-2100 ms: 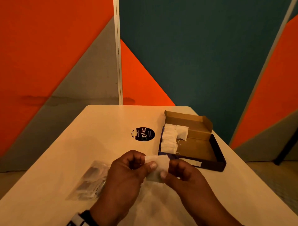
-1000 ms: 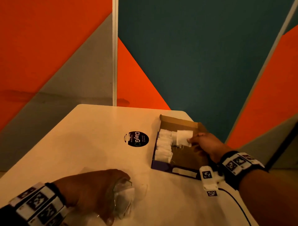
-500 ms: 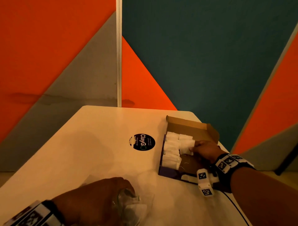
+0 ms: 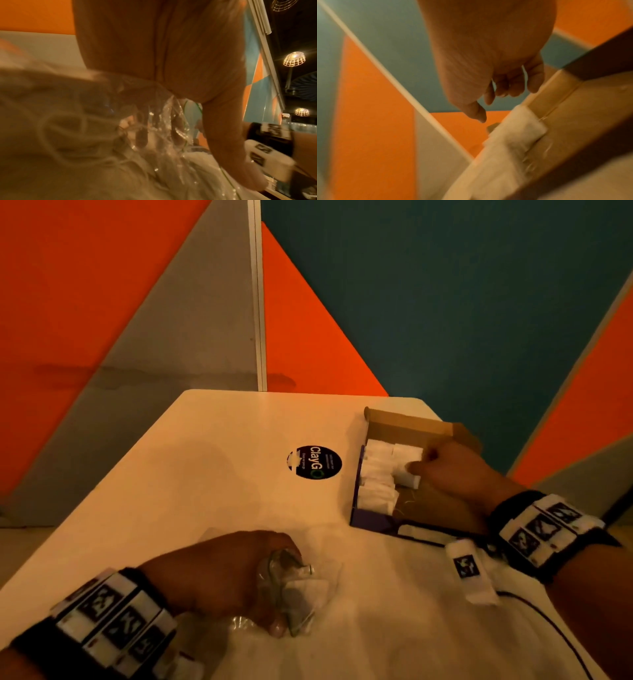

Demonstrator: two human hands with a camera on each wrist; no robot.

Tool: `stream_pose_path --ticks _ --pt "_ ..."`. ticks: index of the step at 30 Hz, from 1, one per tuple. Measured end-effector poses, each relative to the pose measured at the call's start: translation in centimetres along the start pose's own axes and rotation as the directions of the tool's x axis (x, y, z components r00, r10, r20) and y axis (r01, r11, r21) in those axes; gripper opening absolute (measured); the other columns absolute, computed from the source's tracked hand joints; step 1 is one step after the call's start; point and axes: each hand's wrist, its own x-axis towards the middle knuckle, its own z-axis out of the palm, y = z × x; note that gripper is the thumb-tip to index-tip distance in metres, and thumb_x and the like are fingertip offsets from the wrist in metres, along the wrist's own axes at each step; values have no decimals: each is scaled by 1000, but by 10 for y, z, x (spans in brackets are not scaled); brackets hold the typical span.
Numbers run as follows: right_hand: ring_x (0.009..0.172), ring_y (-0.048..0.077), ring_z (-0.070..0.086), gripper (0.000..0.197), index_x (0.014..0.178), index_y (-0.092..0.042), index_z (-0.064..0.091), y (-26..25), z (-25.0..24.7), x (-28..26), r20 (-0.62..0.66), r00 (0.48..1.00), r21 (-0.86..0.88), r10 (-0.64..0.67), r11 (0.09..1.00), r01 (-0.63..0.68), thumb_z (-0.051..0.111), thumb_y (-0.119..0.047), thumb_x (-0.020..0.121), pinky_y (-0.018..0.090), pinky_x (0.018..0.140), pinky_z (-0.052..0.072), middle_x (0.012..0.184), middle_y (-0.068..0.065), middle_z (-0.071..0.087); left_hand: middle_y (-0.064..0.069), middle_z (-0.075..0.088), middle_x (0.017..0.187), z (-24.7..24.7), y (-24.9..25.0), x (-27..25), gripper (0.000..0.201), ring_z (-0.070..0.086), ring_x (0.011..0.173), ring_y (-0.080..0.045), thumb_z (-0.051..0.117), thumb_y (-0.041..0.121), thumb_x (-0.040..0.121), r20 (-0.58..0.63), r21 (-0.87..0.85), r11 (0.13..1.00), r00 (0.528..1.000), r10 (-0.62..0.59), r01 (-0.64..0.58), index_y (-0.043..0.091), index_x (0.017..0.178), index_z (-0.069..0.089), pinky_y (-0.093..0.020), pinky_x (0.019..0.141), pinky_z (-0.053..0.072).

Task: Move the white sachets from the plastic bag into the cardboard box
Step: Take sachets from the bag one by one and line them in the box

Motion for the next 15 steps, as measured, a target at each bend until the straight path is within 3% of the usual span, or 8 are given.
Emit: stream_pose_path --ticks 2,3,5,7,11,15 --pt "79 10 61 16 87 -26 63 -30 5 -35 81 989 -47 -124 991 128 67 -42 87 29 71 51 85 -7 66 28 61 113 1 -2 1 69 58 102 10 90 53 57 -6 -5 1000 1000 3 -3 49 116 56 -26 95 50" --pt "78 5 59 16 88 -29 62 -42 11 -57 188 960 -67 -205 973 221 66 -45 87 25 70 50 85 -11 64 28 61 113 1 -3 0 68 58 101 10 90 53 57 -8 -3 1000 1000 4 -4 49 116 56 -25 94 50" --pt "84 1 56 19 98 -36 59 -62 29 -91 360 859 -130 -363 893 432 67 -47 85 23 75 52 97 -17 60 27 62 112 2 -2 0 65 58 101 10 90 51 58 -19 -13 1000 1000 9 -9 47 114 58 -20 91 50" --pt "97 4 54 34 113 -42 52 -70 45 -107 435 745 -112 -506 790 602 69 -45 84 29 83 54 113 -16 53 25 64 109 2 -2 -1 62 60 99 10 91 47 58 -31 -43 999 999 -13 12 45 111 60 -19 90 51" --pt "109 13 52 47 129 -45 51 -73 81 -105 479 636 -126 -605 670 732 68 -46 85 34 84 53 126 -8 52 19 69 100 4 -3 -1 54 66 91 3 90 45 56 -28 -56 998 999 -36 34 41 102 63 -36 88 56" --pt "103 16 59 31 123 -37 65 -73 91 -100 460 628 -121 -627 657 744 63 -40 91 35 81 55 116 -4 66 19 70 99 6 -3 -2 54 67 91 1 88 50 54 -32 -41 998 998 -48 47 42 101 63 -37 88 56"
